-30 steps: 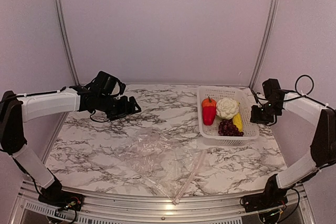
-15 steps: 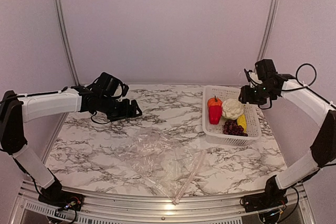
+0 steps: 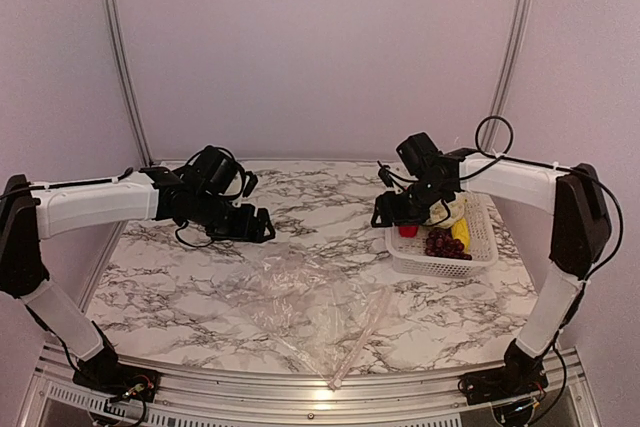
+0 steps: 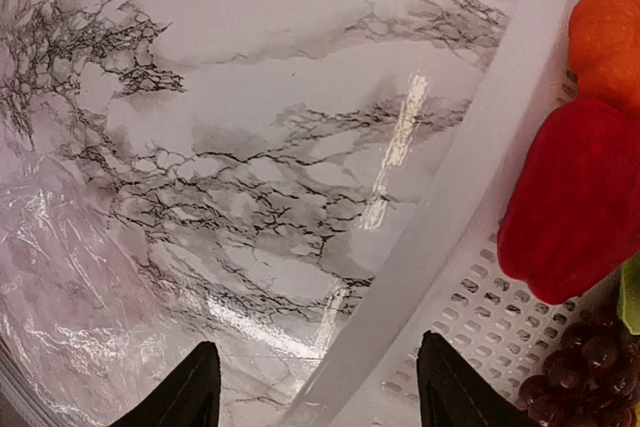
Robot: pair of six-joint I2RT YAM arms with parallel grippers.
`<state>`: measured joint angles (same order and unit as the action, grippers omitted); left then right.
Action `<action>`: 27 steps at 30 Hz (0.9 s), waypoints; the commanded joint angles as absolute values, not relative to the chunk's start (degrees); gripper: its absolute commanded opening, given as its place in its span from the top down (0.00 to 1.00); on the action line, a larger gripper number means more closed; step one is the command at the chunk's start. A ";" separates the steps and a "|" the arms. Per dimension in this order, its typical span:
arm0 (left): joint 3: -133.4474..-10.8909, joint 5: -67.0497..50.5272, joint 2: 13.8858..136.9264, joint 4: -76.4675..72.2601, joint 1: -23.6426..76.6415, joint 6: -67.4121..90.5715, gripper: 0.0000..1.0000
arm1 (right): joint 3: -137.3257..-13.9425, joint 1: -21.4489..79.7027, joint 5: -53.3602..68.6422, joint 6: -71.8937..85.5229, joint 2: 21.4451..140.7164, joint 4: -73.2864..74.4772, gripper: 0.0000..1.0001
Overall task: Place the food in the zip-top bag and seal the zipper
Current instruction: Move the bin to the center of the board.
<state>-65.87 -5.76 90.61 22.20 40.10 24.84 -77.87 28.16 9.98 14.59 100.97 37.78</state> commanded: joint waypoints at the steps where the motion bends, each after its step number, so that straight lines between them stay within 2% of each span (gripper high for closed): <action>1: -67.17 -4.96 89.38 24.07 40.59 24.66 0.13 | -78.84 30.66 12.21 15.73 100.61 38.33 0.36; 6: -65.94 -5.87 89.38 22.53 41.12 25.72 0.13 | -74.48 32.52 8.19 19.37 97.65 42.28 0.38; 18: -62.78 -6.00 88.88 21.48 41.47 25.98 0.14 | -63.79 42.19 9.49 29.73 84.52 47.40 0.40; 27: -64.40 -2.99 87.21 25.48 44.28 21.99 0.14 | -71.23 43.89 2.32 24.85 83.57 47.35 0.38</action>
<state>-63.22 -5.15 89.38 21.58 42.54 24.80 -65.69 42.26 6.22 27.24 84.55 47.33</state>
